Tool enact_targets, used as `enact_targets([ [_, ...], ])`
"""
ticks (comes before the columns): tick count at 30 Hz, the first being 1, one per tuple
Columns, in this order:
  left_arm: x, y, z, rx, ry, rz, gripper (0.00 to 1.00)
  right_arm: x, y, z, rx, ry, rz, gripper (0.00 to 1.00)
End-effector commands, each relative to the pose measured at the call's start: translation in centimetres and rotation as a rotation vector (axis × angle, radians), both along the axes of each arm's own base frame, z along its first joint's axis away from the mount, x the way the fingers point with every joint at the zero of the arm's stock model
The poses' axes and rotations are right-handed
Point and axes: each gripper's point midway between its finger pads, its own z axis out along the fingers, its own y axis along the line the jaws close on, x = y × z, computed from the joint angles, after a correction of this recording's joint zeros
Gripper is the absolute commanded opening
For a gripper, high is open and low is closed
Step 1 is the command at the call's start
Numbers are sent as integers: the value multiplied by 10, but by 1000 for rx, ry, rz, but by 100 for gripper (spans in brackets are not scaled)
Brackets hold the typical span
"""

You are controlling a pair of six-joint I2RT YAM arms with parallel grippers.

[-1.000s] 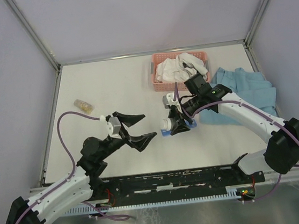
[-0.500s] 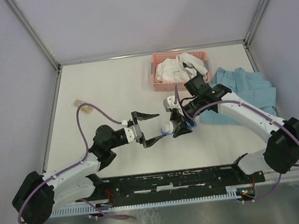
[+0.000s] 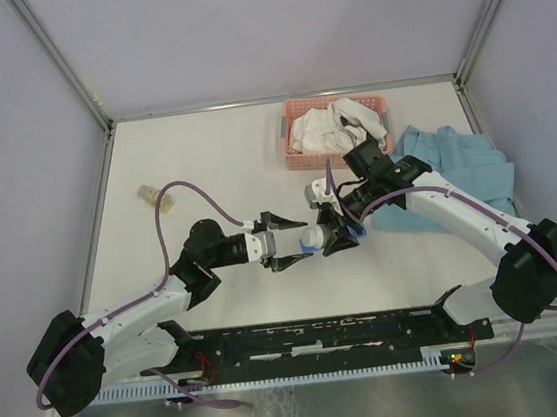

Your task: Sort the pills into containers

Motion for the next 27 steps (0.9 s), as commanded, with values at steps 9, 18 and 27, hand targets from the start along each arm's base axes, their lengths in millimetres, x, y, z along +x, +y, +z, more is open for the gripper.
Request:
enact_targets([
  [9,3,-7,16,-25,-55,-18,56,5,5,17,40,-43,16,1],
  [18,-2,-7,26,-67,88,-15,15,19,5,10,-8,-45,-55,1],
  [27,27,-5,20,-245,912,254,3,52,3,2,-66,-77,-236,1],
])
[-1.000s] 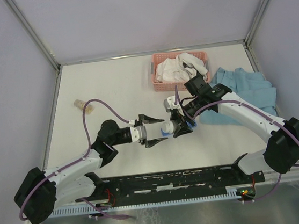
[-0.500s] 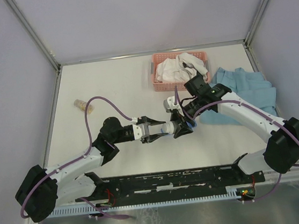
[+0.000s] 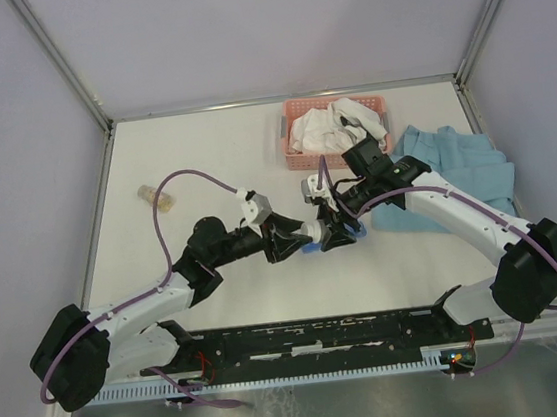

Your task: Sort the pills into containers

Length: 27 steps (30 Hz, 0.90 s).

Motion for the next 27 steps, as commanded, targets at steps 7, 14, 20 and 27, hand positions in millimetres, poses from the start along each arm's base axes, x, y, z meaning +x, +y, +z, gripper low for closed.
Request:
enact_targets([
  [7,25,5,28,-281,832,330,3,43,7,3,-19,-83,-149,1],
  [14,27,0,40,-262,944,354,3,45,7,0,-27,-75,-161,1],
  [20,21,-11,46,-229,988,302,10,45,7,-1,-29,-74,-161,1],
  [27,18,-10,52,-237,989,286,75,44,7,-1,-28,-71,-157,1],
])
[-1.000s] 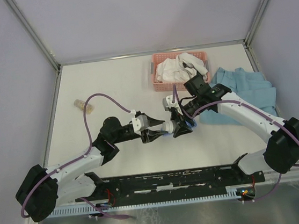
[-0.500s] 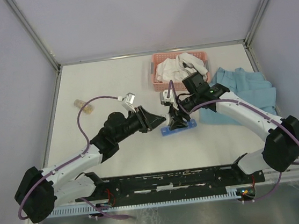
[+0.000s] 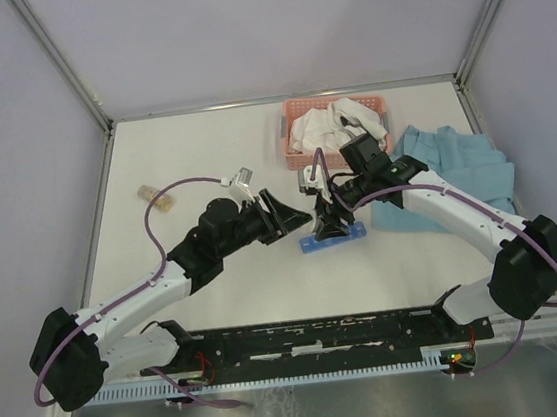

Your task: Sort the pills into containers

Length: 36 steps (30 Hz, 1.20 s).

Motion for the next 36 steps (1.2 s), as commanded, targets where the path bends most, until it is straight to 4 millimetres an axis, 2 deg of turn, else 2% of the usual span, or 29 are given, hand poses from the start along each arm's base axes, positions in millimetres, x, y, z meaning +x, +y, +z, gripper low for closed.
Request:
enact_targets([
  [1,-10,-12,50,-132,-40,-64,80,13,2,3,-2,-35,-26,1],
  [6,-11,1,47,-108,-93,-30,100,12,1,4,-3,-40,-20,1],
  [10,-15,18,33,-38,-222,-20,99,10,2,5,1,-41,-9,1],
  [17,-37,35,7,114,-730,-190,100,4,2,9,16,-38,21,1],
  [21,-48,35,6,166,-1096,-286,93,0,2,10,24,-39,41,1],
  [26,-47,36,13,250,-1479,-299,93,-5,2,10,29,-30,63,1],
  [28,-45,32,12,292,-1551,-335,90,-5,2,9,30,-31,71,1],
  [33,-28,20,9,383,-1603,-409,90,-9,2,10,32,-31,90,1],
  [36,-20,16,14,391,-1620,-419,89,-10,1,12,38,-38,98,1],
])
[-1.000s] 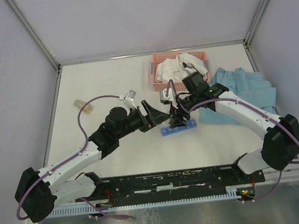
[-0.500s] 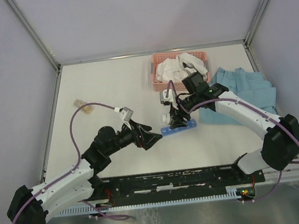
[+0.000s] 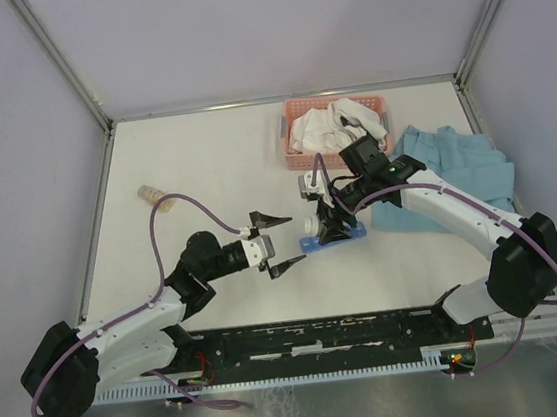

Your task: Sort the pills into containers

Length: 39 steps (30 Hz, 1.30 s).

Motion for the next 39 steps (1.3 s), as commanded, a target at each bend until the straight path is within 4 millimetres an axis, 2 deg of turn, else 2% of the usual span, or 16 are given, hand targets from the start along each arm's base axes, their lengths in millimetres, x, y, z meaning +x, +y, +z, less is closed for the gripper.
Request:
enact_targets([
  [1,14,-8,34,-10,-203,-29,89,-2,5,20,61,-46,43,1],
  [5,20,-15,42,-14,-192,-89,81,-4,5,21,68,-47,53,1],
  [13,20,-27,28,25,-84,-215,71,-4,5,22,70,-53,55,1],
  [31,23,-28,21,36,-4,-245,56,-5,5,22,70,-46,59,1],
  [33,23,-29,21,35,13,-248,50,-5,5,22,70,-47,59,1],
  [37,22,-31,22,34,59,-260,29,-5,5,22,70,-46,58,1],
  [39,21,-31,24,27,93,-259,22,-5,5,22,69,-47,58,1],
])
